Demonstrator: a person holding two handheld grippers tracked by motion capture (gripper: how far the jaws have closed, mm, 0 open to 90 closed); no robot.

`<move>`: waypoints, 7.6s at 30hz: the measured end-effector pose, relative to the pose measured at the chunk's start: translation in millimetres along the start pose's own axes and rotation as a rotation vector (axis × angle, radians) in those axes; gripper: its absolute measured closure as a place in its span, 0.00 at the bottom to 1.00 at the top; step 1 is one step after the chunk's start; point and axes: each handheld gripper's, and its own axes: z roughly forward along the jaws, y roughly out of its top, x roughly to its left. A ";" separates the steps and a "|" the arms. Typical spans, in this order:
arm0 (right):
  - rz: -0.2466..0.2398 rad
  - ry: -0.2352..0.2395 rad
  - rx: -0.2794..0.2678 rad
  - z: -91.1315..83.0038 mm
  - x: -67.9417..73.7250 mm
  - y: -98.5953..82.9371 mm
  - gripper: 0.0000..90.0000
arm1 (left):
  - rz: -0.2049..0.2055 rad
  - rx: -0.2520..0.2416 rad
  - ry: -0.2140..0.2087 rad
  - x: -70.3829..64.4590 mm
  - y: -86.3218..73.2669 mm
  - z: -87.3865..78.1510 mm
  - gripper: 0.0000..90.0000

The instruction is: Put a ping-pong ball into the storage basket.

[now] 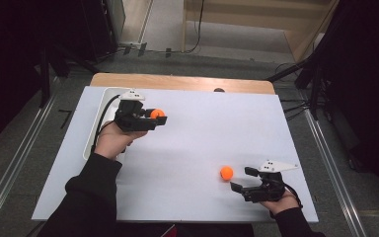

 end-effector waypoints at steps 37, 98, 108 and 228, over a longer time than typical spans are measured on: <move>-0.004 0.000 0.003 0.9 0.2 0.4 0.13 | -0.071 -0.019 0.170 41.8 -21.1 -40.1 0.56; -0.009 0.003 0.016 2.2 1.1 0.4 0.13 | -0.216 -0.036 0.450 74.1 -47.0 -34.6 0.56; -0.011 -0.002 0.016 2.3 1.5 0.4 0.13 | -0.227 -0.031 0.449 74.2 -46.7 -34.1 0.56; -0.031 0.004 0.003 0.2 3.5 3.7 0.13 | 0.096 -0.043 -0.075 -27.8 -77.4 -36.4 0.28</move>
